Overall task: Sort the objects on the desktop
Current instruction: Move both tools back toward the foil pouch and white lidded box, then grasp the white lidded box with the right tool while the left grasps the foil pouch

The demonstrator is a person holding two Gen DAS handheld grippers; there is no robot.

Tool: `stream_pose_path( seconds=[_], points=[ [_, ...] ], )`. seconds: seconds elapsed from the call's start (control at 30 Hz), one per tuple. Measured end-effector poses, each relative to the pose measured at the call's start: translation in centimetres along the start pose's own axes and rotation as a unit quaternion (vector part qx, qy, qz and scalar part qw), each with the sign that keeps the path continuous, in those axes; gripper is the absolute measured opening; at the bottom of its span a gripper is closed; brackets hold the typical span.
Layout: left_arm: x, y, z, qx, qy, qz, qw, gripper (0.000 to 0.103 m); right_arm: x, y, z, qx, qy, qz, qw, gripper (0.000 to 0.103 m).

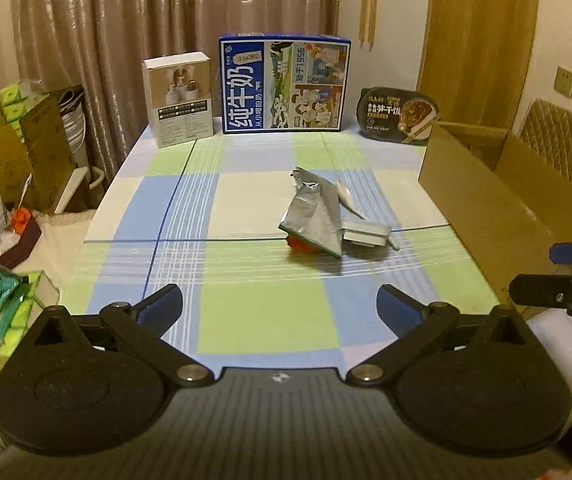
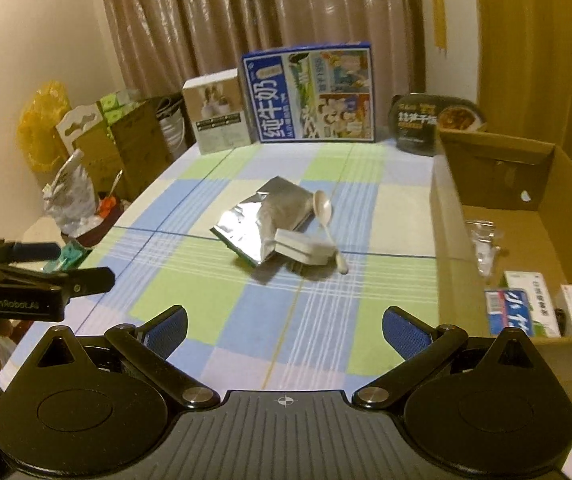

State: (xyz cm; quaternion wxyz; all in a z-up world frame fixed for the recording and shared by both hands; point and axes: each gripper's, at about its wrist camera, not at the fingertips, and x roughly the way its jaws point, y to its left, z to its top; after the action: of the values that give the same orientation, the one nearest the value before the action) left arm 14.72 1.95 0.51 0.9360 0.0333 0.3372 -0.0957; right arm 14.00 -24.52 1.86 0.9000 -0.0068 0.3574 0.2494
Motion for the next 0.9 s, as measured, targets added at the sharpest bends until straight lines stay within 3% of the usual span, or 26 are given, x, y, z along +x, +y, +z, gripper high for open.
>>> stream_pose_path(
  seconds=[0.37, 0.47, 0.9],
  points=[
    [7.2, 1.0, 1.6, 0.038, 0.018, -0.018, 0.9989, 0.101, 7.9, -2.1, 1.9, 0.023, 0.028, -0.009, 0.999, 0.100],
    [9.3, 1.0, 1.9, 0.046, 0.017, -0.024, 0.9985, 0.101, 10.1, -3.1, 2.5, 0.033, 0.039, -0.008, 0.999, 0.092],
    [16.5, 1.4, 4.3, 0.066, 0.014, -0.046, 0.9966, 0.101, 17.0, -5.5, 5.3, 0.091, 0.039, 0.007, 0.995, 0.078]
  ],
)
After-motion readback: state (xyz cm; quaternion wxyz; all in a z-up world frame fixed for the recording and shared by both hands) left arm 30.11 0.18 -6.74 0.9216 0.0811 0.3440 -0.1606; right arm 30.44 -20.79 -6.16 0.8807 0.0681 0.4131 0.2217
